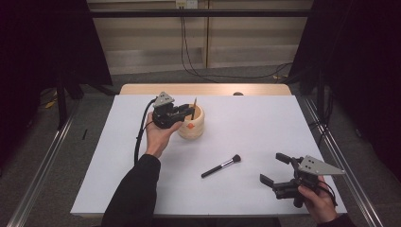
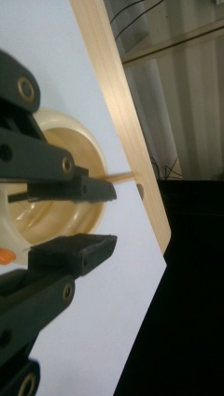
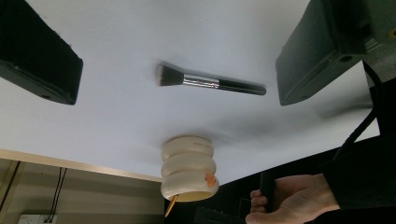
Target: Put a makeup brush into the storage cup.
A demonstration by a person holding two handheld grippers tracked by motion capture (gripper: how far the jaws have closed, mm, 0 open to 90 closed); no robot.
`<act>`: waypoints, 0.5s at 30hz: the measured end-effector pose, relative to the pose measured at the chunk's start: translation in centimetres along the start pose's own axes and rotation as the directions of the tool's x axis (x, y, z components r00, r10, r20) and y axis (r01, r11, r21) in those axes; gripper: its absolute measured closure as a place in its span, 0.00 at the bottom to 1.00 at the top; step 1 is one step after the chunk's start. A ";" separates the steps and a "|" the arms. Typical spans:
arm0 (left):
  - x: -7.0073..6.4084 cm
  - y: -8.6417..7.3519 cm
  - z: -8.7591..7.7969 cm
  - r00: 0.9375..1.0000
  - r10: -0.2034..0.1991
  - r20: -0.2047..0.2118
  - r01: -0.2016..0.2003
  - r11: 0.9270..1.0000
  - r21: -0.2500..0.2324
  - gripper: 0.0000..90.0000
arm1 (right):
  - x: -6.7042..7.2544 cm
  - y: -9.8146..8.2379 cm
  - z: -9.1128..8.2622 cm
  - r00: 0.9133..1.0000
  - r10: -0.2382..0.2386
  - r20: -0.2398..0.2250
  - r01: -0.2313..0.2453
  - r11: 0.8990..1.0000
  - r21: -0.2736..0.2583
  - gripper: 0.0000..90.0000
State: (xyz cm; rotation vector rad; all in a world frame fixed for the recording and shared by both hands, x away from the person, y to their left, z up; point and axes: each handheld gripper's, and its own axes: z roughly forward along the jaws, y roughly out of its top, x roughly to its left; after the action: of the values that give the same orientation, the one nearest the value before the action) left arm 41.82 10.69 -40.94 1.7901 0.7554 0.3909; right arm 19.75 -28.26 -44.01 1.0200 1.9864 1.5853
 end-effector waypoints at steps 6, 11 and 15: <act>0.1 -0.1 0.0 1.000 -0.009 -0.002 0.009 1.000 -0.013 0.57 | 0.0 0.0 -0.1 1.000 -0.003 -0.001 0.003 1.000 0.001 0.00; 0.3 0.1 -0.2 0.999 -0.039 -0.026 0.038 0.999 -0.023 0.29 | 0.0 0.0 -0.1 1.000 0.002 0.000 -0.002 1.000 -0.001 0.00; 0.4 0.1 -0.4 0.999 -0.044 -0.032 0.043 0.999 -0.018 0.15 | 0.1 0.0 0.0 1.000 -0.008 -0.002 0.008 1.000 0.001 0.00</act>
State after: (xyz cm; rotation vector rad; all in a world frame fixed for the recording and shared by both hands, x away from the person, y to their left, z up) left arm 41.92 11.16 -40.73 1.7521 0.8100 0.3974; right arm 19.70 -28.22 -44.00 1.0106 1.9896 1.5820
